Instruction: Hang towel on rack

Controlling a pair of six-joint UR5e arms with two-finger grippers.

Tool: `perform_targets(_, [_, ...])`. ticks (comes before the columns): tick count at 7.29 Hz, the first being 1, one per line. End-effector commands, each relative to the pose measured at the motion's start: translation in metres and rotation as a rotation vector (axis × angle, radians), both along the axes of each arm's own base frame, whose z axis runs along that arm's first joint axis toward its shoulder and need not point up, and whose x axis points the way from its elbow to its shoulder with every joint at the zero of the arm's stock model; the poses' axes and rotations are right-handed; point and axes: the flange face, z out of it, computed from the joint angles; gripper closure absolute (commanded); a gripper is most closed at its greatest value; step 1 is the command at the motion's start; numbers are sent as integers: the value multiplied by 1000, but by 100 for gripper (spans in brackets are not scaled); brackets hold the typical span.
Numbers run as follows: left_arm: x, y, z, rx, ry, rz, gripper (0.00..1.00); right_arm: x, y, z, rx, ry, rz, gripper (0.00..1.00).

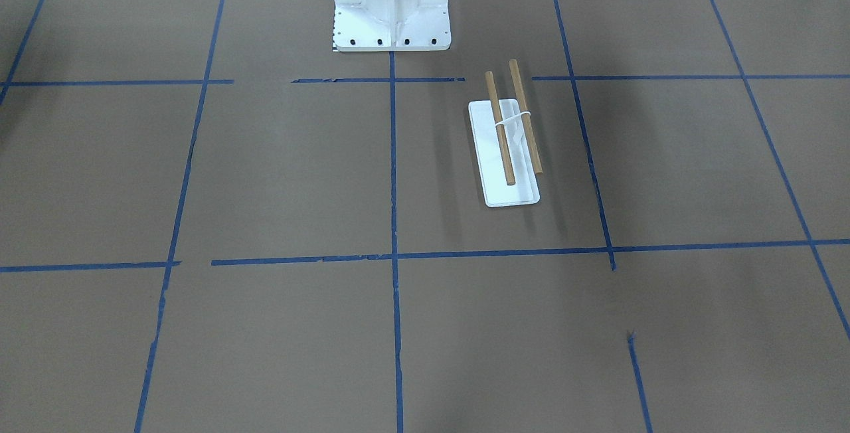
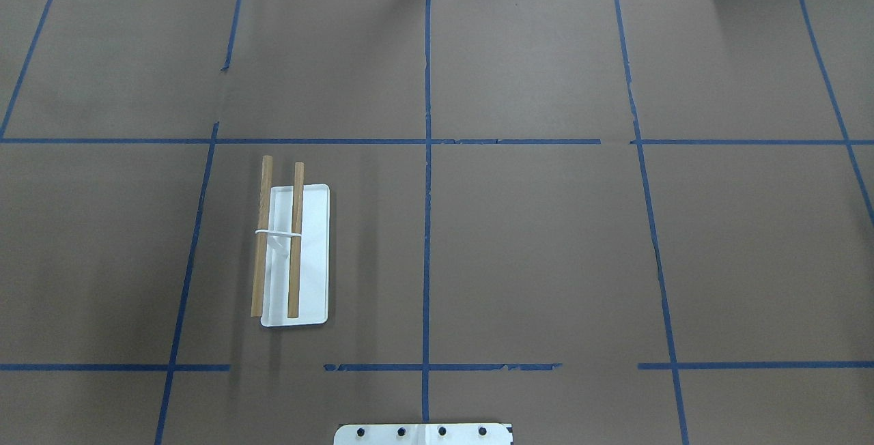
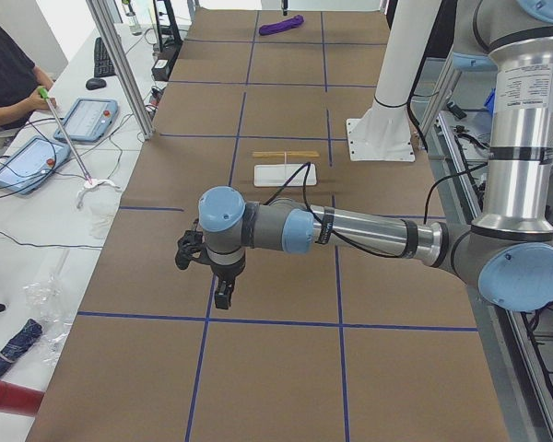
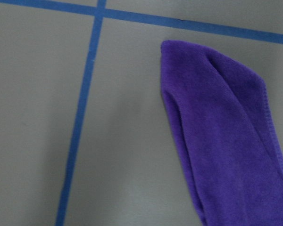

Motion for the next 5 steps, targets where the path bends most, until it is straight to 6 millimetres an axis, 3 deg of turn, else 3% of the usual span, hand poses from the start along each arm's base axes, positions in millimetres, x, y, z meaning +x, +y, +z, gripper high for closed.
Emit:
perform_targets(1, [0, 0, -2, 5, -1, 0, 0, 5, 15, 58, 93, 84, -25, 0])
perform_targets(3, [0, 0, -3, 8, -1, 1, 0, 5, 17, 72, 102, 106, -65, 0])
perform_targets(5, [0, 0, -3, 8, -1, 1, 0, -3, -3, 73, 101, 105, -83, 0])
